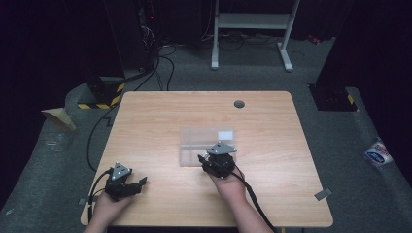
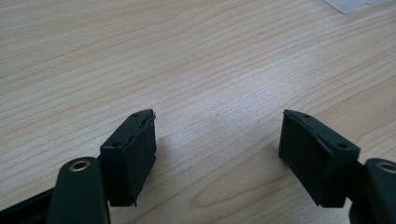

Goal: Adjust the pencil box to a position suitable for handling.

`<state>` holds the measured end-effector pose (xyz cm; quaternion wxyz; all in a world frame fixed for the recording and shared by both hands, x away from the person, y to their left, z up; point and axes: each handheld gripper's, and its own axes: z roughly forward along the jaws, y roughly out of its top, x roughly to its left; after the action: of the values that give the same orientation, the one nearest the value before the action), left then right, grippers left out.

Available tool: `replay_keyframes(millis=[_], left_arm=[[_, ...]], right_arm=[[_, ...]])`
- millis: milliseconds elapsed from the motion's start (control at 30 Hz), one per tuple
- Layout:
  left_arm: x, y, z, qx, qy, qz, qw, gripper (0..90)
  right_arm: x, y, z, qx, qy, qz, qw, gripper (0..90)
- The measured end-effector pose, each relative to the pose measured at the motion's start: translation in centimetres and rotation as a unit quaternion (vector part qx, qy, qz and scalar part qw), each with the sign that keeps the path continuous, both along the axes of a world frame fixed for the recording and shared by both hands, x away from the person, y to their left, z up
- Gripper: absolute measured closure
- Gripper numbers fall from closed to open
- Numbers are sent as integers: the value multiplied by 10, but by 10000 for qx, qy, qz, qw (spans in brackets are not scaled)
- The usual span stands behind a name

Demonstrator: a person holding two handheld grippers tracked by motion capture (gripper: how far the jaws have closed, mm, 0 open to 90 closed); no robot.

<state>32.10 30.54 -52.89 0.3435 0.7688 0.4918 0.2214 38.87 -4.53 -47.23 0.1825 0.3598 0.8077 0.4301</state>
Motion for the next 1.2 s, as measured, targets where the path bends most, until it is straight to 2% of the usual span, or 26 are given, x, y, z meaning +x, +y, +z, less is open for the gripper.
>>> replay_keyframes(millis=[367,633,1200], left_arm=[[0,0,0,0,5,-12,10000,273],[0,0,0,0,6,-19,10000,273],[1,0,0,5,-10,-65,10000,270]], right_arm=[[13,19,-1,-52,-23,27,10000,576],[24,32,-7,-115,134,68,9998,576],[36,58,-16,-250,185,213,9993,576]])
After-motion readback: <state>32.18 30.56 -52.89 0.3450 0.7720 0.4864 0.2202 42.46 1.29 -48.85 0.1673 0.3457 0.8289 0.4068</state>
